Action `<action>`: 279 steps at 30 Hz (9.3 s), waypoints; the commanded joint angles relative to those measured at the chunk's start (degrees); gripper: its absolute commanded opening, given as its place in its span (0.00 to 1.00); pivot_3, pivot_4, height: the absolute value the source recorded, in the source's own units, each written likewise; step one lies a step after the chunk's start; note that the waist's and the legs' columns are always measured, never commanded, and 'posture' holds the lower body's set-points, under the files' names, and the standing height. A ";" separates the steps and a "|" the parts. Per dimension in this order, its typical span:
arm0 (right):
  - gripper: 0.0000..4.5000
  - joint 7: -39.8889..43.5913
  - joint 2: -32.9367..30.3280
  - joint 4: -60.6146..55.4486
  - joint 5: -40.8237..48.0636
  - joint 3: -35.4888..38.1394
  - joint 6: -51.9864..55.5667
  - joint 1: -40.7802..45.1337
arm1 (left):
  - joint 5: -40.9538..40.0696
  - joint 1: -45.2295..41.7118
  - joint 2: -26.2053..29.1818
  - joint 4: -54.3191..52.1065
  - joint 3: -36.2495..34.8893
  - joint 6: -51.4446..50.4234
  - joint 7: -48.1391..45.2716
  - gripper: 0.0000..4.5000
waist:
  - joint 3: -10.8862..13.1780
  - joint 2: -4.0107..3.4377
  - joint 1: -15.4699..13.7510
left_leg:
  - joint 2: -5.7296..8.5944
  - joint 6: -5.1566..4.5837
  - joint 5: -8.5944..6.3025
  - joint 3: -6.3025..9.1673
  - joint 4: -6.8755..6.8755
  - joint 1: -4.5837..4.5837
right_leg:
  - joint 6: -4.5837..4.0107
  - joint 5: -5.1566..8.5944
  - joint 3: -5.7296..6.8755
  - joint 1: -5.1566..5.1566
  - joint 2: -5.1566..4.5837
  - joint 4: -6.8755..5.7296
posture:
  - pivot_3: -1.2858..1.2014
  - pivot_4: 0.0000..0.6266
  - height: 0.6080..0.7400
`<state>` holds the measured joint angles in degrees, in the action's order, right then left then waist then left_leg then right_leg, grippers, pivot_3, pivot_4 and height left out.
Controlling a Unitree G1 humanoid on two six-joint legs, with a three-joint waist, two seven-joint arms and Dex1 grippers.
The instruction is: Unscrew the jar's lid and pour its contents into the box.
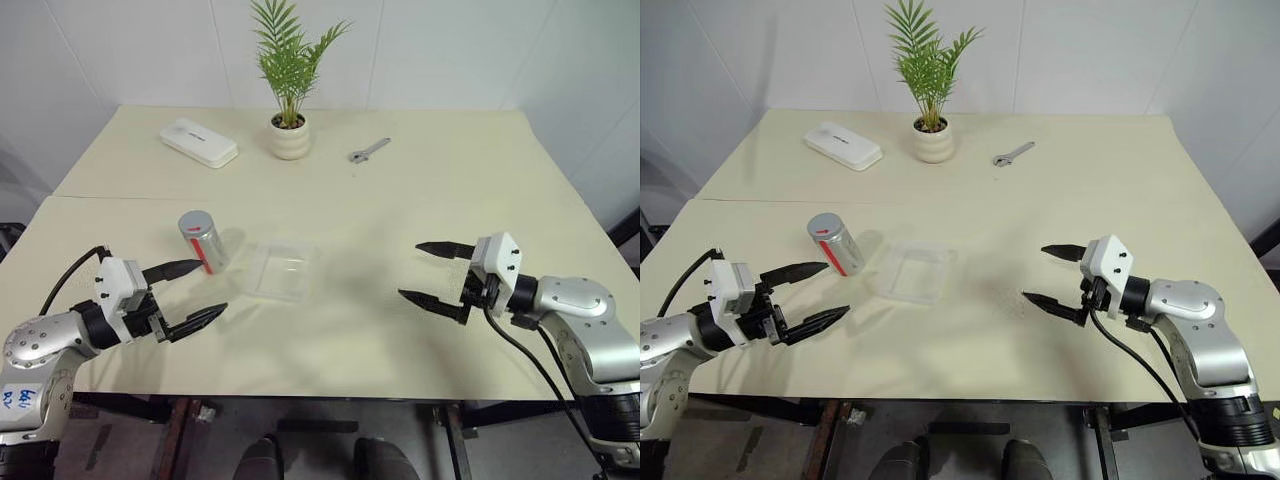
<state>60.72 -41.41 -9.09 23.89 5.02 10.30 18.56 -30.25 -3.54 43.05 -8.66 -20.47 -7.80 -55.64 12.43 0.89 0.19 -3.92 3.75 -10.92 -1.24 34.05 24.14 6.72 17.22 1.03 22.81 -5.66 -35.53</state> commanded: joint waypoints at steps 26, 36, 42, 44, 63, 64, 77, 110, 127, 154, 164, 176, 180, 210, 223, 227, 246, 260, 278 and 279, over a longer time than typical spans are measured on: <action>1.00 -4.22 21.02 1.00 6.46 -10.56 11.30 21.71 | 22.73 -1.58 -28.89 -11.78 3.11 -5.38 52.70 1.00 | -0.25 0.43 1.25 | -0.11 -0.21 -0.08 -0.20 0.58 0.02 | -0.05 -0.30 -0.28 -0.02 0.11 -0.09 | 0.52 0.24 1.00; 1.00 -3.71 21.53 0.34 4.87 -11.94 9.40 21.09 | 27.63 -11.14 -27.21 1.66 6.30 -1.54 54.31 1.00 | -0.27 0.45 1.46 | -0.11 -0.23 -0.21 -0.25 0.54 0.03 | 0.06 -0.35 -0.27 0.02 0.12 -0.09 | 0.52 0.24 1.00; 1.00 -3.88 21.97 0.62 4.42 -11.79 8.70 20.72 | 27.57 -15.50 -27.15 7.14 5.90 0.40 55.55 1.00 | -0.27 0.45 1.17 | -0.14 -0.22 -0.22 -0.27 0.48 0.06 | 0.07 -0.35 -0.27 0.10 0.14 -0.10 | 0.52 0.24 1.00; 1.00 -4.02 22.12 0.59 4.30 -11.80 8.44 20.46 | 27.77 -16.94 -26.81 9.58 6.16 1.39 55.41 0.96 | -0.27 0.46 1.16 | -0.14 -0.22 -0.22 -0.30 0.49 0.06 | 0.09 -0.36 -0.28 0.10 0.14 -0.09 | 0.52 0.24 1.00; 1.00 -10.51 21.75 -3.03 4.88 -11.30 17.63 25.25 | 2.38 -19.70 -10.48 -7.93 5.21 -14.54 27.16 0.43 | -0.26 0.46 1.41 | -0.19 -0.16 -0.22 -0.43 0.35 0.08 | 0.06 -0.34 -0.38 0.28 0.16 -0.12 | 0.52 0.24 1.00; 1.00 -11.16 22.08 -3.30 5.17 -11.44 18.97 26.28 | 0.80 -20.23 -9.21 -8.93 5.48 -16.56 25.88 0.43 | -0.26 0.46 1.38 | -0.20 -0.16 -0.21 -0.44 0.33 0.09 | 0.05 -0.34 -0.40 0.32 0.16 -0.14 | 0.52 0.24 1.00; 1.00 -18.86 29.47 0.32 2.42 -16.53 27.41 35.20 | -6.77 -23.81 -9.30 -13.06 12.38 -28.18 20.84 0.43 | -0.26 0.47 1.38 | -0.23 -0.18 -0.21 -0.81 0.17 0.13 | 0.04 -0.31 -0.76 0.72 0.22 -0.29 | 0.52 0.24 1.00; 0.59 13.35 22.16 8.74 10.15 -15.62 21.70 42.20 | -15.53 -23.55 -3.93 -9.29 12.96 -26.51 -6.69 0.43 | -0.25 0.46 1.55 | -0.39 -0.20 -0.22 -0.92 0.17 0.12 | 0.00 -0.29 -0.86 0.81 0.40 -0.32 | 0.52 0.24 1.00; 1.00 7.25 23.01 6.56 12.56 -11.78 24.45 40.00 | -13.75 -21.48 -3.85 -8.46 10.21 -23.74 -4.25 0.43 | -0.25 0.46 1.45 | -0.43 -0.17 -0.24 -0.95 0.20 0.14 | -0.02 -0.28 -0.89 0.84 0.42 -0.32 | 0.52 0.24 1.00; 1.00 -2.87 29.22 10.01 3.26 -17.13 22.78 41.68 | -10.31 -20.68 -5.43 -10.55 12.08 -23.29 1.21 0.43 | -0.25 0.46 1.49 | -0.88 0.00 -0.34 -1.05 0.20 0.13 | -0.16 -0.25 -1.27 0.98 1.03 -0.40 | 0.52 0.24 1.00; 1.00 2.41 21.06 15.73 3.43 -12.59 20.65 42.07 | -10.42 -19.71 -4.99 -10.86 11.51 -23.01 1.53 0.43 | -0.25 0.46 1.40 | -0.88 0.02 -0.36 -1.10 0.24 0.13 | -0.16 -0.25 -1.31 0.98 1.03 -0.39 | 0.52 0.24 1.00; 1.00 7.99 13.67 24.03 3.78 -7.72 16.24 41.18 | -10.15 -18.69 -4.10 -10.99 9.58 -23.21 1.60 0.43 | -0.25 0.46 1.85 | -0.90 0.04 -0.40 -1.24 0.27 0.12 | -0.16 -0.25 -1.43 1.04 1.05 -0.37 | 0.52 0.24 1.00; 1.00 9.88 15.16 19.68 7.65 -6.91 19.33 40.70 | -10.12 -18.41 -3.73 -10.97 9.26 -23.32 1.81 0.43 | -0.25 0.46 1.76 | -0.94 0.04 -0.40 -1.27 0.23 0.12 | -0.17 -0.24 -1.46 1.10 1.10 -0.43 | 0.52 0.24 1.00; 1.00 -2.03 28.35 11.21 3.59 -17.12 23.95 41.58 | -9.96 -20.66 -4.67 -10.31 10.91 -23.69 2.39 0.43 | -0.25 0.47 1.48 | -0.96 0.06 -0.43 -1.29 0.34 0.14 | -0.18 -0.25 -1.48 1.10 1.10 -0.48 | 0.52 0.24 1.00; 1.00 0.79 21.02 18.03 1.44 -13.75 19.97 41.94 | -10.07 -20.23 -4.49 -9.76 10.43 -22.94 2.46 0.43 | -0.25 0.47 1.45 | -0.96 0.06 -0.43 -1.29 0.34 0.13 | -0.17 -0.25 -1.48 1.10 1.10 -0.48 | 0.52 0.24 1.00; 1.00 1.78 18.42 19.86 1.75 -12.51 19.39 41.91 | -9.95 -20.07 -4.56 -9.64 10.29 -22.75 2.49 0.43 | -0.25 0.47 1.38 | -0.95 0.06 -0.43 -1.31 0.37 0.14 | -0.17 -0.25 -1.48 1.10 1.10 -0.46 | 0.52 0.24 1.00; 1.00 3.22 23.60 8.58 9.77 -12.43 27.25 41.11 | -9.09 -20.60 -4.32 -9.27 9.73 -22.62 2.55 0.43 | -0.25 0.46 1.46 | -0.98 0.05 -0.45 -1.38 0.41 0.13 | -0.17 -0.25 -1.53 1.12 1.11 -0.51 | 0.52 0.24 1.00; 1.00 -5.10 30.67 13.17 1.63 -17.02 24.56 43.65 | -9.44 -21.12 -4.21 -9.26 10.12 -23.47 2.35 0.43 | -0.25 0.47 1.55 | -0.98 0.04 -0.47 -1.38 0.51 0.15 | -0.18 -0.29 -1.54 1.11 1.11 -0.53 | 0.52 0.24 1.00; 1.00 -2.49 22.99 17.90 3.89 -12.16 24.87 43.79 | -9.59 -19.67 -4.31 -9.57 9.96 -22.77 2.77 0.43 | -0.25 0.47 1.48 | -0.99 0.02 -0.49 -1.39 0.51 0.15 | -0.18 -0.29 -1.54 1.11 1.11 -0.52 | 0.52 0.24 1.00; 1.00 -2.49 22.75 17.94 3.99 -12.24 24.82 43.70 | -9.61 -19.65 -4.30 -9.61 9.97 -22.79 2.79 0.43 | -0.25 0.47 1.49 | -0.99 0.02 -0.49 -1.39 0.51 0.15 | -0.18 -0.29 -1.54 1.11 1.11 -0.52 | 0.52 0.24 1.00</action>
<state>60.57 -16.40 7.36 28.73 -12.80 36.11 61.25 -38.74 -23.94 38.42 -15.44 -10.19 -31.81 -50.97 12.17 1.36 1.68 -4.91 3.77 -11.41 -2.63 34.56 24.28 6.54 16.93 -0.51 23.92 -4.55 -36.04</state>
